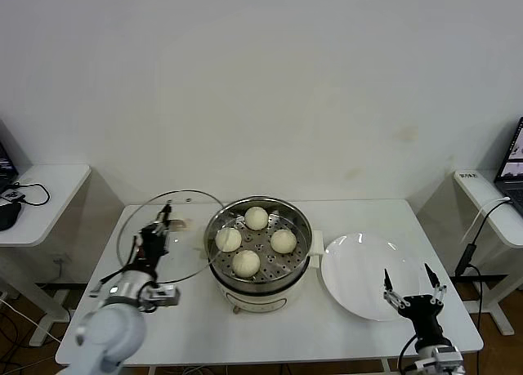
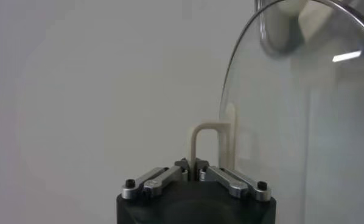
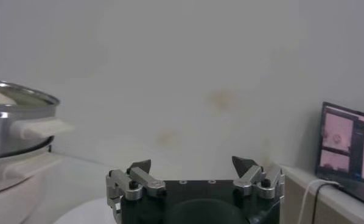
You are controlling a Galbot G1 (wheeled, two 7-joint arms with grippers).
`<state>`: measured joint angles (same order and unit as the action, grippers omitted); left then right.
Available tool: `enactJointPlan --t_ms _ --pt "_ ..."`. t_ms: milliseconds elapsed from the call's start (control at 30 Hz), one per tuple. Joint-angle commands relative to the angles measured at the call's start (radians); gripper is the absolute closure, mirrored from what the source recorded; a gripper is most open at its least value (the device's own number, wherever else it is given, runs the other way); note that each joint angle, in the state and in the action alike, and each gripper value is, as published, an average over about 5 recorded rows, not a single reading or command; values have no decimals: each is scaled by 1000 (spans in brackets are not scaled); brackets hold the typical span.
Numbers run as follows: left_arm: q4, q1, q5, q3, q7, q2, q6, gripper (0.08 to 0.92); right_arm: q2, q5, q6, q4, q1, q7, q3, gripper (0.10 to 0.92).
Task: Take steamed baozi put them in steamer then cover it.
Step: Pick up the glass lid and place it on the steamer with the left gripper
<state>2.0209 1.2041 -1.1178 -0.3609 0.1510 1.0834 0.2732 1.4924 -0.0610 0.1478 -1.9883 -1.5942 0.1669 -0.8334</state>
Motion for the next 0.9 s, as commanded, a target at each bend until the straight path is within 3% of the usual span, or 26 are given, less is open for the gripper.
enactJointPlan --t_ms 33,467,900 --pt "-14 -140 -265 207 125 233 83 868 -4 -50 2 24 26 -1 42 203" --pt "-76 -163 -508 277 178 432 68 868 -15 -68 11 68 48 -1 63 203" --pt "-158 -159 -553 312 191 498 68 868 -8 -61 10 62 33 2 75 203"
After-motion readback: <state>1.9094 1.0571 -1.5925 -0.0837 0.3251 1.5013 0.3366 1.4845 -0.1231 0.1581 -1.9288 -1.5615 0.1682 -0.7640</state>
